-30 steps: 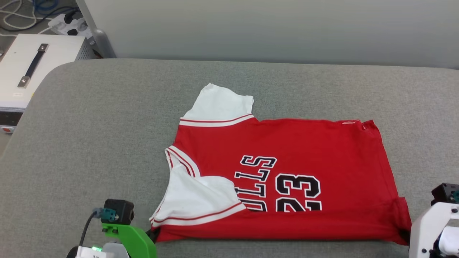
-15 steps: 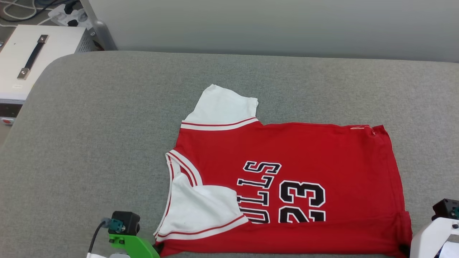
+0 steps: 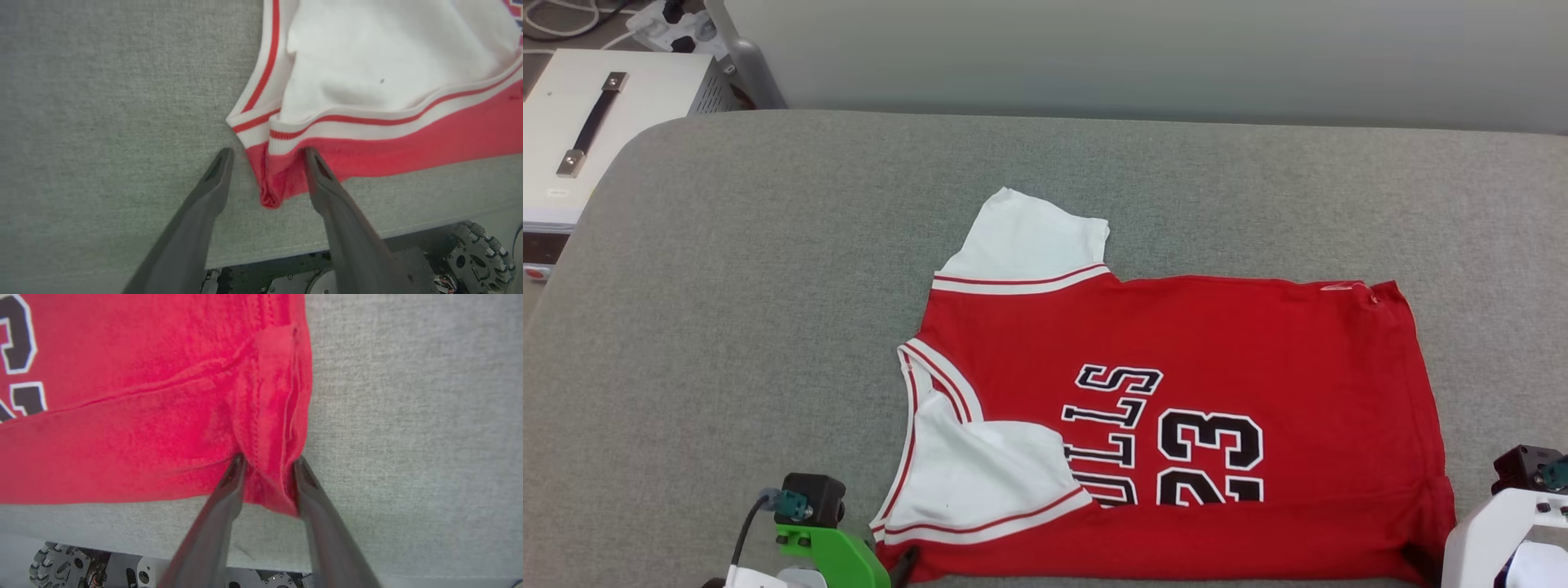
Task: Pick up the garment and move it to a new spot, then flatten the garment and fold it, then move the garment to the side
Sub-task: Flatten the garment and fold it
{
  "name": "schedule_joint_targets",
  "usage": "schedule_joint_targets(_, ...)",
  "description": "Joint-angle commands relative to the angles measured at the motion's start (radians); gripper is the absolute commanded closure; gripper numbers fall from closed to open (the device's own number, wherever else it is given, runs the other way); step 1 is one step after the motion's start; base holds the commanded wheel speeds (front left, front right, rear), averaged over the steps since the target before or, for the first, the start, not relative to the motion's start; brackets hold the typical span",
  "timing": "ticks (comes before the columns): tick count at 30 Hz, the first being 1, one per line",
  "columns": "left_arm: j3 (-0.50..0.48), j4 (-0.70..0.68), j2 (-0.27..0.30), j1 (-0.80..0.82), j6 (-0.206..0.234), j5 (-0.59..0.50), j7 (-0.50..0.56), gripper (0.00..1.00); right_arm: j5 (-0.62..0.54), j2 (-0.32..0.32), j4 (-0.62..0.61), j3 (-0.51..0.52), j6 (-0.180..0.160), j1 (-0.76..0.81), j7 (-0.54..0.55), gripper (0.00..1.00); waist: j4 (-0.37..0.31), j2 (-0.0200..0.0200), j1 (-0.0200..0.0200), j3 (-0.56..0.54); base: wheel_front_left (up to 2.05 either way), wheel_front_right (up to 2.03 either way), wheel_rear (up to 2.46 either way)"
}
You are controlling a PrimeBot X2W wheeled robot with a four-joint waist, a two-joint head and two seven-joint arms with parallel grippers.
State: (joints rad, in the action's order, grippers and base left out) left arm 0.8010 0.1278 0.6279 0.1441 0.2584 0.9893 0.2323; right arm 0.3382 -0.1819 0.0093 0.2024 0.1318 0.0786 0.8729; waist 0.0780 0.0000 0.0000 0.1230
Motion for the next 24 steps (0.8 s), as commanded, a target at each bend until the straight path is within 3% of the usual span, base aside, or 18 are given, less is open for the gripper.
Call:
schedule_joint_targets(1,-0.005,0.011,0.002,0.007,0.008,-0.006,-0.010,0.00,0.003,-0.003,0.007,-0.007,-0.001,-0.014,-0.011,0.00,-0.002,0.0000,0.0000,-0.015,0.00,0.00,0.00)
schedule_joint_targets(8,-0.056,-0.077,0.030,0.003,0.022,0.003,-0.063,0.00,0.020,-0.014,-0.077,-0.017,-0.001,-0.018,-0.026,0.00,-0.020,0.0000,0.0000,-0.042,0.00,0.00,0.00)
schedule_joint_targets(12,-0.089,-0.161,0.080,0.054,0.015,-0.010,-0.056,0.00,0.026,-0.019,-0.164,-0.022,-0.001,-0.031,-0.017,0.00,-0.041,0.0000,0.0000,-0.031,0.00,0.00,0.00)
schedule_joint_targets(18,-0.117,-0.272,0.128,0.222,-0.007,-0.008,0.069,0.00,0.040,-0.015,-0.296,-0.054,-0.001,-0.068,0.005,0.00,-0.085,0.0000,0.0000,0.034,0.00,0.00,0.00)
schedule_joint_targets(24,-0.126,-0.244,0.138,0.470,-0.083,0.021,0.262,0.00,0.044,0.008,-0.383,-0.120,-0.001,-0.127,0.020,0.00,-0.151,0.0000,0.0000,0.133,0.00,0.00,0.00)
